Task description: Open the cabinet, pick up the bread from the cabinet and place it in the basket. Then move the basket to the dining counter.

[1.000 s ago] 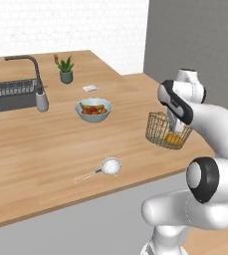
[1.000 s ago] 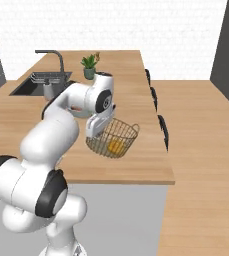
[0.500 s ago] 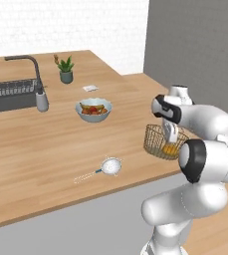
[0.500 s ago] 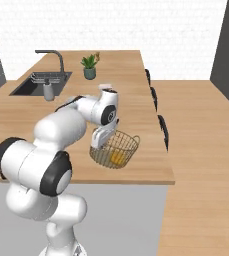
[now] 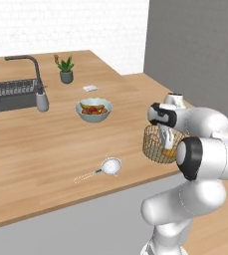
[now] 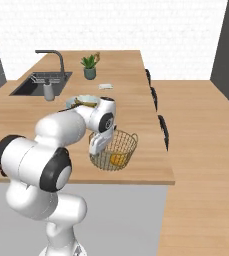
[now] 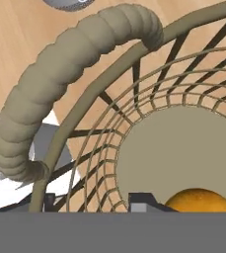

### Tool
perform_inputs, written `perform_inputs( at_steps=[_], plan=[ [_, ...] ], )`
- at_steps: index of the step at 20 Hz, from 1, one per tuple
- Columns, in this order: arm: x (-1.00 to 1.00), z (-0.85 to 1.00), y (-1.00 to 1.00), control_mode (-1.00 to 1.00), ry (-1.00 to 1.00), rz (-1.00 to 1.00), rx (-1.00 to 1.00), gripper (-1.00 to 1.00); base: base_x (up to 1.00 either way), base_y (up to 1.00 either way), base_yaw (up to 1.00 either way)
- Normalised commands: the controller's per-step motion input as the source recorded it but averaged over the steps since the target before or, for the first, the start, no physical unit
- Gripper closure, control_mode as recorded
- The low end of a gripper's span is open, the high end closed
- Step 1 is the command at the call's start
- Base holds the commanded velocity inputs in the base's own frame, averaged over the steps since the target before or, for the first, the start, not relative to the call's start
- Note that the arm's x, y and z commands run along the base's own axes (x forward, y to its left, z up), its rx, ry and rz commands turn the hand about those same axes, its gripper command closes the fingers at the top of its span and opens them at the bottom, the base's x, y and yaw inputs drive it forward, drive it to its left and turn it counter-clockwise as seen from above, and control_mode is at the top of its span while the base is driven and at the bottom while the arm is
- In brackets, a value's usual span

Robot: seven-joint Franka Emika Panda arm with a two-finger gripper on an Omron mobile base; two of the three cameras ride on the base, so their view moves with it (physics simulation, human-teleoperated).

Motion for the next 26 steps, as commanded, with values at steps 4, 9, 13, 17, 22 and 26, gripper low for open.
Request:
perform_inputs(
  at_steps=[4,9,13,17,22,26],
  plan=[
    [0.00,0.69,-0.04,-1.00,0.00,-0.02,0.03,-1.00,0.00,0.00,0.00],
    [-0.28,1.00,0.04,-1.00,0.00,-0.04,0.00,-1.00,0.00,0.00,0.00],
    [-0.93,0.92,0.46,-1.00,0.00,-0.02,-0.03,-1.00,0.00,0.00,0.00],
    [-1.00,0.72,0.94,-1.00,0.00,0.00,-0.11,-1.00,0.00,0.00,0.00],
    [-1.00,0.49,0.97,-1.00,-0.01,0.00,-0.11,-1.00,0.00,0.00,0.00],
    [-1.00,0.40,0.59,-1.00,-0.15,0.02,-0.05,-1.00,0.00,0.00,0.00]
  ],
)
